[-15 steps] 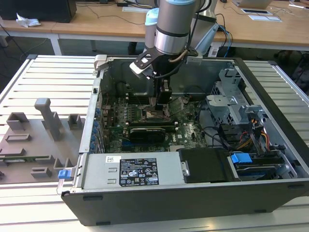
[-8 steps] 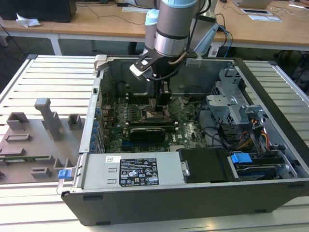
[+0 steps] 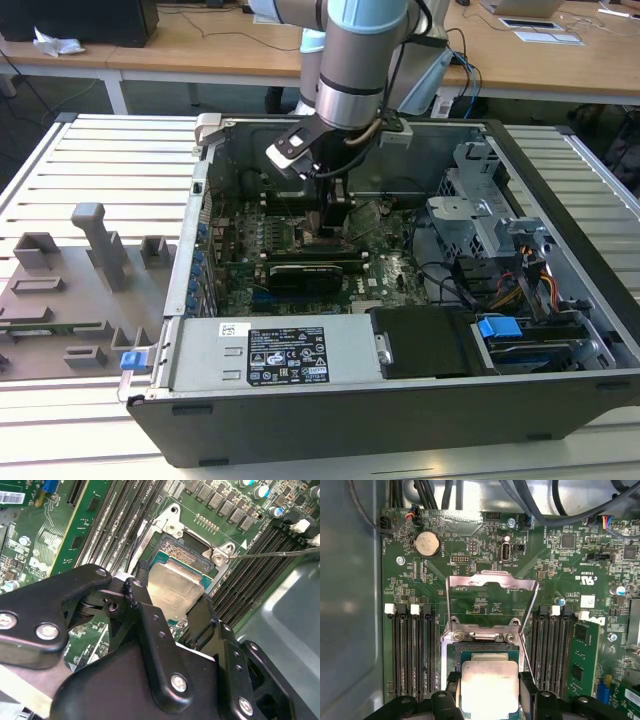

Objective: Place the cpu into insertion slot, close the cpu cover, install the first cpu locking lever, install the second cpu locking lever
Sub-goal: 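Place the cpu into insertion slot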

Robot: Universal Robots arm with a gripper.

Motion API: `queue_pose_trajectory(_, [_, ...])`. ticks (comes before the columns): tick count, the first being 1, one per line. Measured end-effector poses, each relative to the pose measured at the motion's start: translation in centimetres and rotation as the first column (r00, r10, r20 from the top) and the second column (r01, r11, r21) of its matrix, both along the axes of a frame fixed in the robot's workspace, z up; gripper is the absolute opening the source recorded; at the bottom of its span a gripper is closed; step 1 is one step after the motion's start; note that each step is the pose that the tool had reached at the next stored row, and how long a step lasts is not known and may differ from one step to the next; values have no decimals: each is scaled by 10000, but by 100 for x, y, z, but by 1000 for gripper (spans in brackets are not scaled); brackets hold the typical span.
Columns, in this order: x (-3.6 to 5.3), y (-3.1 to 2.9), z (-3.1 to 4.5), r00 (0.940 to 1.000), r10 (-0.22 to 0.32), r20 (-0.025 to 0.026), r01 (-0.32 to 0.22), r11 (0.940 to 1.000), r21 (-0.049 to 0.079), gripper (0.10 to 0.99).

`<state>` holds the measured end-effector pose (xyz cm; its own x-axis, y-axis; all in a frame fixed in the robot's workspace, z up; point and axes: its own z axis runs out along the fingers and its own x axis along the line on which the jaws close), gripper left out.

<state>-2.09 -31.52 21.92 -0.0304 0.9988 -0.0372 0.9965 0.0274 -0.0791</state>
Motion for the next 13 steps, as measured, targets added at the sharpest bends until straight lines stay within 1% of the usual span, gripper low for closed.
queue_pose_trajectory(4, [-1,0,-58,10000,-3,0,3,10000,14,545])
queue_pose_trajectory(10, [-27,0,-144,10000,-2,0,2,10000,84,545])
queue_pose_trajectory(13, [-29,8,-160,10000,-42,0,42,9999,112,545])
